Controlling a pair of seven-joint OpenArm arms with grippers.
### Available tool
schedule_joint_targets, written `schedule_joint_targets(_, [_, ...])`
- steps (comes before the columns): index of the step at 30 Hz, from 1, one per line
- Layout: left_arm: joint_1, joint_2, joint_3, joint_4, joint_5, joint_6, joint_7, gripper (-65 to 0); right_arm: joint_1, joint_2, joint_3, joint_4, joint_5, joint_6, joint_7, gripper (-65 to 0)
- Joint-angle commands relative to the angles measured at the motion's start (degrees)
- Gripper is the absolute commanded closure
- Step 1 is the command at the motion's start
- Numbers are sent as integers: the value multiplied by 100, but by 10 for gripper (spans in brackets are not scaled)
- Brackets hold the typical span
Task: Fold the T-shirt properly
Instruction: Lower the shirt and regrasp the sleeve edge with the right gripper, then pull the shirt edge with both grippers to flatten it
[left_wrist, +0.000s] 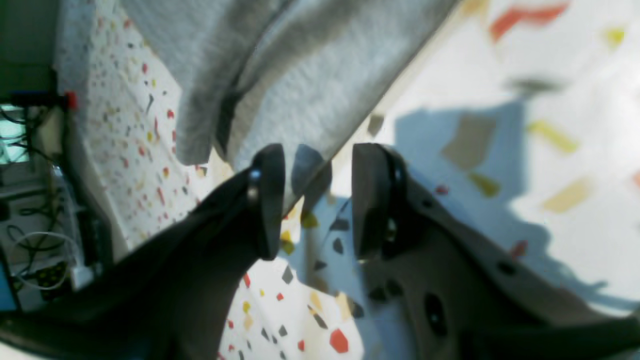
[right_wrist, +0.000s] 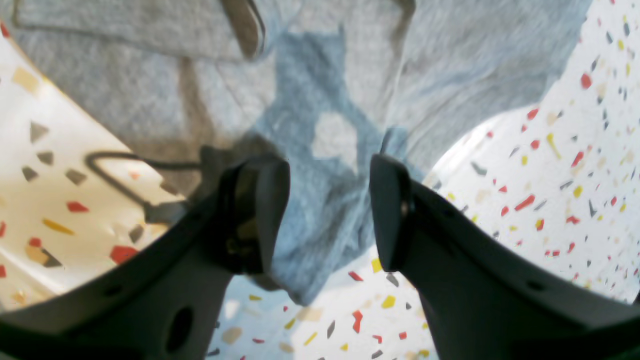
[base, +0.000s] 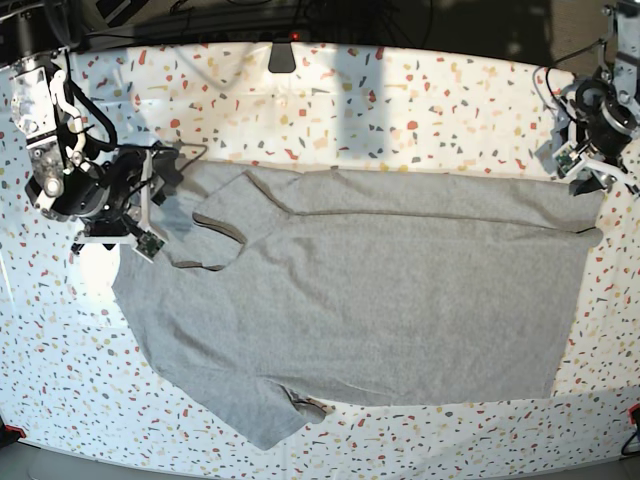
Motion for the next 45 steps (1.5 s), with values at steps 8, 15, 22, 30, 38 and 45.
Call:
schedule_joint_targets(8, [-564,-354,107,-782,94,63,-13,-214,92,96,50,103,-11,-13,-4,-290])
schedule_joint_targets(15, [-575,-343,107,-796,133,-232,-2,0,72,120,50,459,289,-11,-382,-290])
schedule_joint_targets(22, [-544,-315,107,-793,114,-330,15,0,-568,420,52,1191,525,-11,-857,-290])
schedule_joint_targets(30, [-549,-313,107,-789,-944,-330,13,0,-1451,579,50,1281,-70,-9,-393,-290])
schedule_joint_targets(38, [-549,-313,107,-789,-1032,-330,13,0,-1589,570,50,848,-863,-33,280,-290])
schedule_joint_targets(45, [-549,-310,107,-789,-1036,-330,13,0,-1587,570,50,525,-1786,-240,1410,-290])
